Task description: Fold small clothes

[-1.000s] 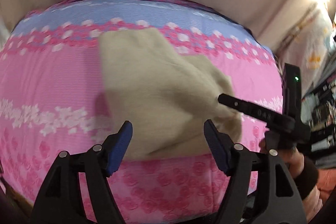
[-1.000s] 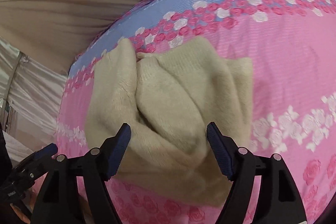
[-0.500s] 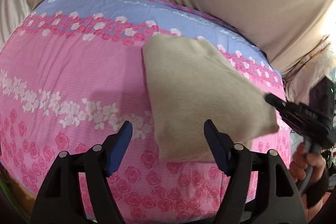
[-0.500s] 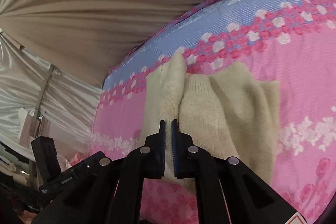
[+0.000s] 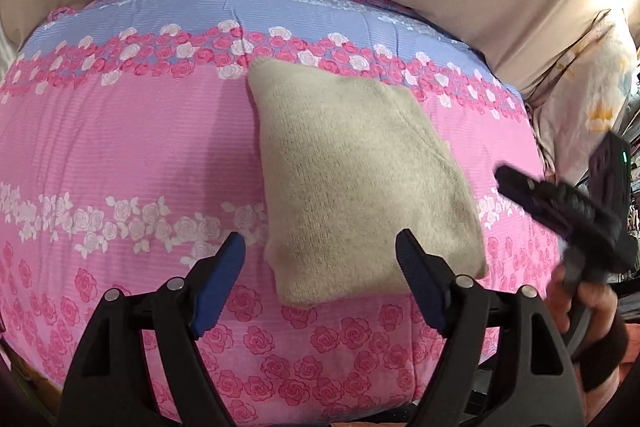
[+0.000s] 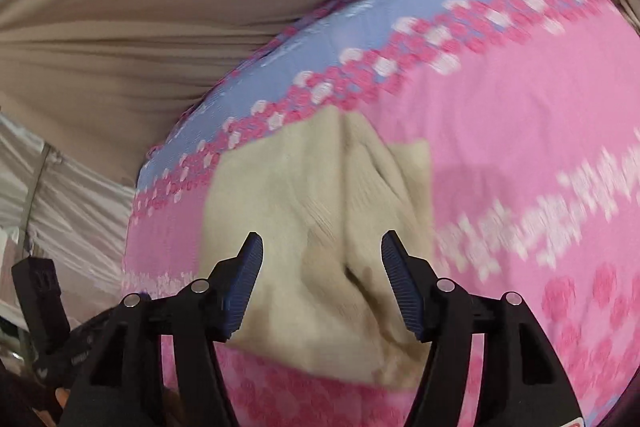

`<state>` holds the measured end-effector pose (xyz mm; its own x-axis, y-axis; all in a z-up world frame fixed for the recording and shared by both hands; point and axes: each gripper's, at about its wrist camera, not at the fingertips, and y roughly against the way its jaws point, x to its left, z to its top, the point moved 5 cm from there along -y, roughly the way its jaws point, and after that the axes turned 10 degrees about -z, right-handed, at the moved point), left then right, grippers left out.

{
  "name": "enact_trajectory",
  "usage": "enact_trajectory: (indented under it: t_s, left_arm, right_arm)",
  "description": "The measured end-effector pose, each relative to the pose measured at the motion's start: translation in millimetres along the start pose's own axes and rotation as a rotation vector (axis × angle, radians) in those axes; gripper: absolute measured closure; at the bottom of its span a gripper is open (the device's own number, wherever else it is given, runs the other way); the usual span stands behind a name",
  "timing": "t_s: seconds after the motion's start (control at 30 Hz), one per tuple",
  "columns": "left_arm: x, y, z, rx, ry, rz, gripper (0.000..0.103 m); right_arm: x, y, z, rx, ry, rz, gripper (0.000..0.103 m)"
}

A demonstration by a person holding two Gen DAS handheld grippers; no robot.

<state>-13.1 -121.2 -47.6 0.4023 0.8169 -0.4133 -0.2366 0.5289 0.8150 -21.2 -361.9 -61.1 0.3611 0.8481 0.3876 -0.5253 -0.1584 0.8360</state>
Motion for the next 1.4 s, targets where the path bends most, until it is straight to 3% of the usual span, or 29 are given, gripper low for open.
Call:
enact_trajectory:
  t_s: [0.17, 0.2, 0.23, 0.27, 0.33, 0.43, 0.47, 0.53, 0.57, 0.7, 0.8, 0.83, 0.93, 1.0, 1.07, 1.13, 1.17, 1.23, 1.3, 1.33, 1.4]
  left_arm:
    - [0.2, -0.7, -1.9, 0.008, -0.02, 0.015, 0.023]
    - [1.4, -0.5, -2.4, 0.01, -0.022, 0.018, 0.023]
    - [2.7, -0.4, -2.8, 0.011, -0.021, 0.021, 0.023]
    - [5.5, 0.5, -3.6, 0.011, -0.017, 0.026, 0.023]
    - [12.7, 3.9, -5.2, 0.005, -0.005, 0.037, 0.023]
    - [28.8, 5.8, -10.0, 0.004, 0.027, 0.044, 0.021]
    - [36.5, 2.5, -13.5, 0.016, 0.049, 0.046, 0.021]
    - [45.7, -4.1, -17.9, 0.043, 0.08, 0.04, 0.021]
    - [47.8, -6.1, -19.1, 0.054, 0.084, 0.042, 0.021]
    - [56.5, -1.4, -16.3, 0.05, 0.056, 0.092, 0.021]
    - [70.4, 4.4, -10.8, 0.04, 0.074, 0.104, 0.021]
    - [73.8, 5.5, -9.7, 0.04, 0.078, 0.102, 0.021]
    - [86.0, 9.9, -0.9, 0.029, 0.081, 0.104, 0.021]
    - [86.7, 9.6, 9.8, 0.031, 0.07, 0.087, 0.021]
    - [79.4, 9.5, 27.5, 0.03, 0.035, 0.06, 0.021]
    - [61.0, 5.4, 54.5, 0.033, -0.065, 0.037, 0.017]
    - [52.8, -0.1, 63.5, 0.048, -0.108, 0.035, 0.012]
    - [34.3, -20.4, 81.9, 0.093, -0.201, 0.029, 0.012]
    - [17.3, -54.5, 94.5, 0.17, -0.285, 0.008, 0.012]
    - [12.0, -72.3, 96.4, 0.211, -0.307, -0.004, 0.012]
    - [9.6, -117.5, 93.0, 0.331, -0.337, -0.001, 0.016]
  right_arm:
    - [16.0, -68.4, 22.9, 0.12, 0.041, -0.015, 0.045]
    - [20.9, -84.3, 22.1, 0.154, 0.064, -0.03, 0.055]
    - [22.5, -89.8, 20.6, 0.159, 0.085, -0.037, 0.089]
    - [25.6, -87.0, 21.9, 0.15, 0.084, -0.018, 0.089]
    - [31.0, -52.8, 28.9, 0.052, 0.073, 0.029, 0.09]
    - [11.3, -20.4, 30.2, -0.046, 0.035, 0.001, 0.089]
    - [-2.2, -33.6, 26.0, -0.02, 0.027, -0.043, 0.085]
    - [-25.8, -73.7, 11.3, 0.113, 0.037, -0.114, 0.081]
    - [-30.8, -79.8, 6.6, 0.131, 0.004, -0.088, 0.081]
    - [-7.4, -17.7, 10.0, -0.034, 0.018, -0.117, 0.072]
    - [26.3, 25.4, -25.8, -0.072, 0.129, -0.02, 0.072]
    - [39.5, 28.0, -44.9, -0.057, 0.184, 0.005, 0.077]
    - [70.1, 10.5, -105.8, 0.018, 0.306, 0.032, 0.092]
    - [90.3, -16.4, -136.1, 0.038, 0.356, 0.027, 0.095]
    - [109.9, -36.7, -149.8, 0.007, 0.434, -0.013, 0.095]
    - [123.2, -46.6, -151.3, -0.047, 0.5, -0.065, 0.093]
    - [126.6, -50.1, -149.0, -0.061, 0.509, -0.075, 0.085]
    - [133.3, -59.6, -142.2, -0.086, 0.543, -0.114, 0.073]
    - [144.3, -62.6, -141.2, -0.114, 0.582, -0.108, 0.067]
    - [149.0, -65.6, -142.2, -0.116, 0.599, -0.093, 0.06]
    - [158.2, -77.3, -150.0, -0.086, 0.637, -0.067, 0.058]
